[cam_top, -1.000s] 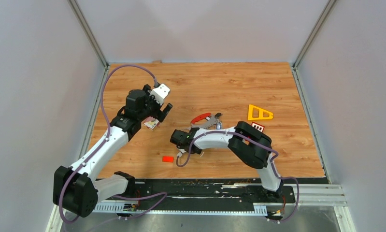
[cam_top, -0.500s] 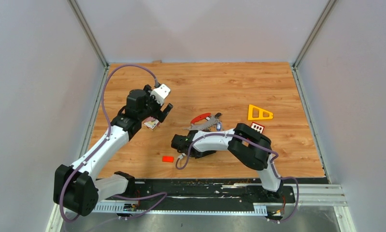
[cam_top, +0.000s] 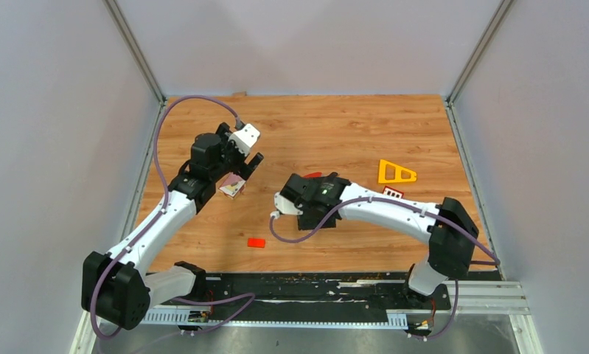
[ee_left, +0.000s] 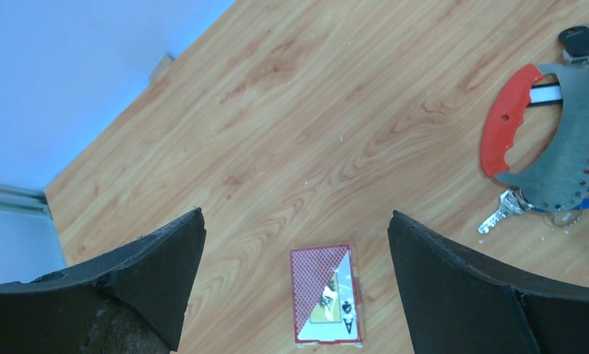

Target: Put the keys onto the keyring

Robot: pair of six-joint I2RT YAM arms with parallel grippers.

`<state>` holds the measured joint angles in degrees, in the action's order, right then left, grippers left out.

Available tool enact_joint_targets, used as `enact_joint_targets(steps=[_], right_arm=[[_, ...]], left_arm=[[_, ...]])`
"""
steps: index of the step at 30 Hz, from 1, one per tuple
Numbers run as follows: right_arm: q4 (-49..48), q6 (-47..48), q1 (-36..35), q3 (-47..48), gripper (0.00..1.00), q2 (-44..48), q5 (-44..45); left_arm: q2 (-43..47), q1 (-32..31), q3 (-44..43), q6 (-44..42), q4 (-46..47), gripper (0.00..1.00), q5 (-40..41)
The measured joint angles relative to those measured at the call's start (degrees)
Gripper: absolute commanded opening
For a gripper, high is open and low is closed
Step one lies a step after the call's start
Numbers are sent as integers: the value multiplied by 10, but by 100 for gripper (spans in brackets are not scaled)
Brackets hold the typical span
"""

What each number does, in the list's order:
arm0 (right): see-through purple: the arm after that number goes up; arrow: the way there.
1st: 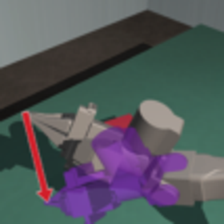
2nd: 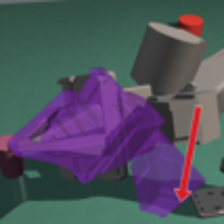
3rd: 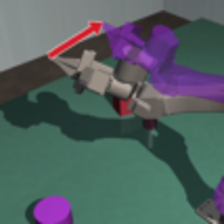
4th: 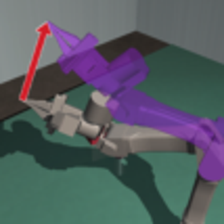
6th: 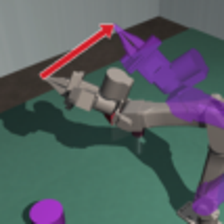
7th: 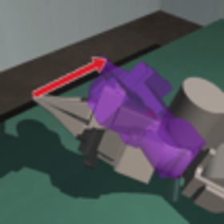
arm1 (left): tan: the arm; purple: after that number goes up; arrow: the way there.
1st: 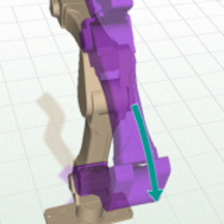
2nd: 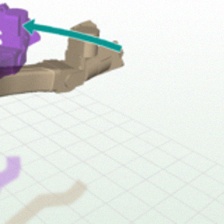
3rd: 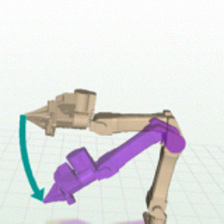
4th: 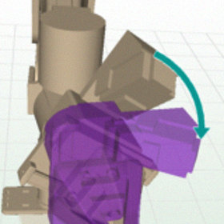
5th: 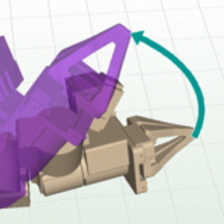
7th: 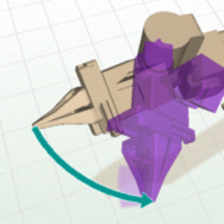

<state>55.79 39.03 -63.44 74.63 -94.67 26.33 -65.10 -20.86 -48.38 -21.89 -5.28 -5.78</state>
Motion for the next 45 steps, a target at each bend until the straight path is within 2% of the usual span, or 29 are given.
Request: enact_joint_targets(steps=[2, 8, 16, 28, 35, 45], right_arm=[[-3, -2, 30, 0, 100, 18, -19], [-38, -15, 147, -10, 100, 71, -80], [-130, -64, 332, -28, 100, 205, -199], [-256, -185, 514, -167, 100, 331, -307], [-298, -221, 536, -220, 100, 423, -321], [-333, -227, 536, -241, 100, 510, -321]], left_arm=[[0, 0, 0, -2, 16, 100, -1], [0, 0, 0, 14, 60, 100, 8], [3, 8, 0, 68, 62, 100, 45], [130, 12, 50, 72, 51, 100, 66], [203, 12, 116, 72, 37, 100, 81], [249, 12, 120, 72, 33, 100, 89]])
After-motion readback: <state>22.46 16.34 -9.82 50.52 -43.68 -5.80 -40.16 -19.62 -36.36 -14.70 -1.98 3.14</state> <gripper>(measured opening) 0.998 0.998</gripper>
